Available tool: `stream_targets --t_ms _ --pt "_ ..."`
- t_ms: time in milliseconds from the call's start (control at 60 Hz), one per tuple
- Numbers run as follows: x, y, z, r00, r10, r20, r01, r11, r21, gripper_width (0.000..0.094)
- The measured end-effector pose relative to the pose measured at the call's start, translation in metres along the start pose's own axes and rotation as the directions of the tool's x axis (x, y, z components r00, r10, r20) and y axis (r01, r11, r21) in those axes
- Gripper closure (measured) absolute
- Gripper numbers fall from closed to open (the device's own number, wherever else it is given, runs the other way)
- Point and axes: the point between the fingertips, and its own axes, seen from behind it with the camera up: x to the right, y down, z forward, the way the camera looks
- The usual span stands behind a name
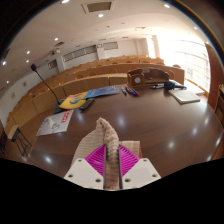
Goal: Fold towel
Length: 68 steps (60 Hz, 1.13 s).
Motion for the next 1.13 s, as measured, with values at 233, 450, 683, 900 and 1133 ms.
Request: stream_targets --t_ms 233,450,683,900,1133 --pt "0.086 0.014 -0.004 0.981 -0.117 -0.152 0.112 0.993 -0.046 0.0081" --pt "0.051 0.009 -0.064 0.974 -0.202 -0.104 0.200 0.979 -0.031 0.0079" --pt "0.006 0.020 -0.162 0.970 -0.222 -0.097 0.226 0.974 0.034 0.0090" --pt "-0.020 0.062 -0.252 0.966 -0.242 -0.092 0.246 0.969 0.033 0.0092" --pt "-0.027 0.082 -0.306 0.965 -0.248 -0.080 0.253 0.966 0.056 0.0091"
